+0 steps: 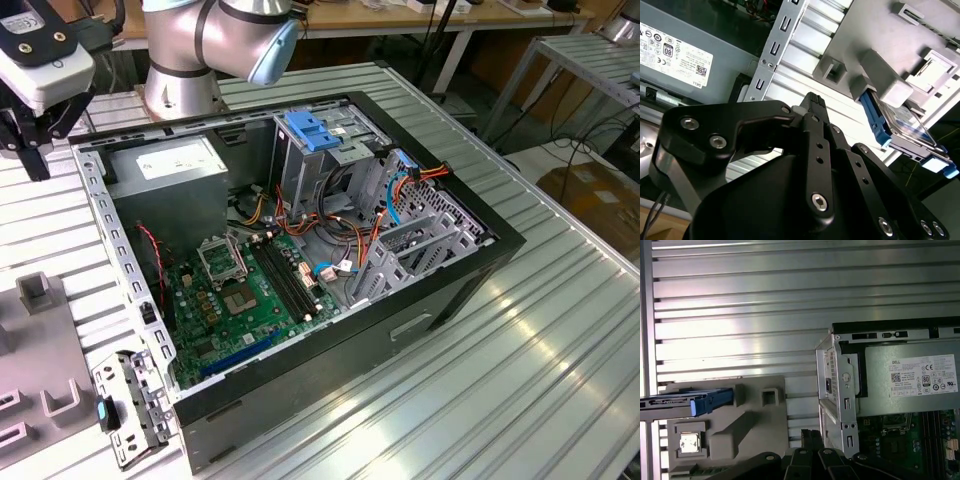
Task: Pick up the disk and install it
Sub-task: 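Reach for the disk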
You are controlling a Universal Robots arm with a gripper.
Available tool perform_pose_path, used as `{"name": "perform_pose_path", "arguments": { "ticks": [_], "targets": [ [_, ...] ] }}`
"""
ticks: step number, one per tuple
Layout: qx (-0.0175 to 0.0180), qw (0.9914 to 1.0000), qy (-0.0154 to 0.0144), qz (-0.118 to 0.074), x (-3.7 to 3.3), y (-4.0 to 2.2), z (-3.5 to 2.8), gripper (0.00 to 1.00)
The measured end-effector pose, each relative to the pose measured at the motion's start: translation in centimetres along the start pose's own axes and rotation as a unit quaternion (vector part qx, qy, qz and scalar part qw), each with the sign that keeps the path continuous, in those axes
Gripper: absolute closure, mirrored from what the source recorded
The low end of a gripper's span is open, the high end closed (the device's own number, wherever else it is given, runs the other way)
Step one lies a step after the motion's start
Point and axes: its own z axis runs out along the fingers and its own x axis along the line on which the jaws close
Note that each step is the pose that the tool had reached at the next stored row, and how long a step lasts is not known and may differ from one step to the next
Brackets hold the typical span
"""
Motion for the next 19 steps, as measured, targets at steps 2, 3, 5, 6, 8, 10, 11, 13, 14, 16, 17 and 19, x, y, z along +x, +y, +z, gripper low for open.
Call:
{"name": "perform_pose_path", "arguments": {
  "ticks": [2,3,5,6,8,10,11,13,14,16,17,19],
  "targets": [
    [0.0,1.0,0.0,0.0,0.31,-0.02,-0.01,0.89],
    [0.0,1.0,0.0,0.0,0.43,-0.03,-0.01,0.89],
    [0.0,1.0,0.0,0.0,0.88,-0.07,-0.02,0.89],
    [0.0,1.0,0.0,0.0,1.0,-0.08,-0.02,0.89],
    [0.0,1.0,0.0,0.0,1.29,-0.1,-0.02,0.89],
    [0.0,1.0,0.0,0.0,1.68,-0.08,-0.02,0.89],
    [0.0001,1.0,0.0,0.0,1.91,-0.06,-0.02,0.89],
    [0.0001,1.0,0.0,0.0,2.55,0.09,-0.02,0.89],
    [0.0001,1.0,0.0,0.0,2.74,0.18,-0.02,0.89],
    [0.0001,1.0,0.0,0.0,3.24,0.57,0.01,0.89],
    [0.0,1.0,0.0,0.0,3.74,0.87,0.03,0.89],
    [0.0001,1.0,0.0,0.0,5.31,1.06,0.05,0.89]
  ]
}}
